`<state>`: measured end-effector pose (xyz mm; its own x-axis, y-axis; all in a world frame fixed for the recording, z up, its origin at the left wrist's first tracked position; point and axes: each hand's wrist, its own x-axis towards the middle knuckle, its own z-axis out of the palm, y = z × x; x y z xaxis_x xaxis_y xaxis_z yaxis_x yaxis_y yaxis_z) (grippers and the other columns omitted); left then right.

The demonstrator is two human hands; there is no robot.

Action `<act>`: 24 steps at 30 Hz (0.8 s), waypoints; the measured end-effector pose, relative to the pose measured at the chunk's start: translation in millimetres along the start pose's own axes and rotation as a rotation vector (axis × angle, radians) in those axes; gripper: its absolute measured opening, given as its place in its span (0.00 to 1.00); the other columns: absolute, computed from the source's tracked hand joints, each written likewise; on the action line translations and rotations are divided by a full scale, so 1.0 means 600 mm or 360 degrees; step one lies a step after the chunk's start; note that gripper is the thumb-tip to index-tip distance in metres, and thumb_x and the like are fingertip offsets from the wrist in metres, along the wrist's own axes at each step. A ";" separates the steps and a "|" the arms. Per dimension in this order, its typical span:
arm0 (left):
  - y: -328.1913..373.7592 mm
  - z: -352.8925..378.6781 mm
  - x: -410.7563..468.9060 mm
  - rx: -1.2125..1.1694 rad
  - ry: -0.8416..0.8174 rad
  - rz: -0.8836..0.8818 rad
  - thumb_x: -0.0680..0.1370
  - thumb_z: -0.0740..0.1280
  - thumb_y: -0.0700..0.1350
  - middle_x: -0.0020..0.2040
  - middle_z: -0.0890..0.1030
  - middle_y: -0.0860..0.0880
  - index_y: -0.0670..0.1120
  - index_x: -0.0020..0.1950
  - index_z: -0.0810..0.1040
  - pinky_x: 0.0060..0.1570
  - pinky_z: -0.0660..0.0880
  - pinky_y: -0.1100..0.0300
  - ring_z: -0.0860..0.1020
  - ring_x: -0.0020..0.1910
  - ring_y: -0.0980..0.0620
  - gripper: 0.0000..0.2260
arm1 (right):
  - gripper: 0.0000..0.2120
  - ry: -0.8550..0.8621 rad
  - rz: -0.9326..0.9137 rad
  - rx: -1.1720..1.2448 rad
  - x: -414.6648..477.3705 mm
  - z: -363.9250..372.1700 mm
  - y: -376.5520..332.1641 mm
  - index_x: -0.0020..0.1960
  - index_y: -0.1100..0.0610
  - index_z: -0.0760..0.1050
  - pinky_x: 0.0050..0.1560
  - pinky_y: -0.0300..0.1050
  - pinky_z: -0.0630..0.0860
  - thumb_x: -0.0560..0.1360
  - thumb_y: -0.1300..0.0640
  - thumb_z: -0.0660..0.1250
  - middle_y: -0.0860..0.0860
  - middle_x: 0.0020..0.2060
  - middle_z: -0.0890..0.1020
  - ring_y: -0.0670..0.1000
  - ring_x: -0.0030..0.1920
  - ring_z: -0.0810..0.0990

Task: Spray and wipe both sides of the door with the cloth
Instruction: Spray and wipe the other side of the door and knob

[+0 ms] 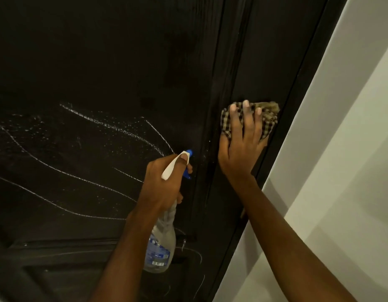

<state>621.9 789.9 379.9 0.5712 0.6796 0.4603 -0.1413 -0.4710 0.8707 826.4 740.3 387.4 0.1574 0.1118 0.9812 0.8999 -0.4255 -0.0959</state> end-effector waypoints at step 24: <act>0.010 -0.033 -0.013 0.0060 -0.0064 -0.0026 0.84 0.58 0.50 0.27 0.79 0.57 0.40 0.45 0.81 0.21 0.74 0.56 0.75 0.20 0.47 0.18 | 0.27 -0.0446 -0.0534 0.0175 -0.166 -0.014 0.036 0.75 0.48 0.65 0.67 0.61 0.61 0.77 0.49 0.61 0.50 0.75 0.66 0.49 0.81 0.53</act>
<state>600.5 792.8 384.9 0.6055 0.6643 0.4383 -0.1016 -0.4817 0.8704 826.7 712.5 288.9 -0.0601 0.4726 0.8792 0.9554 -0.2279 0.1878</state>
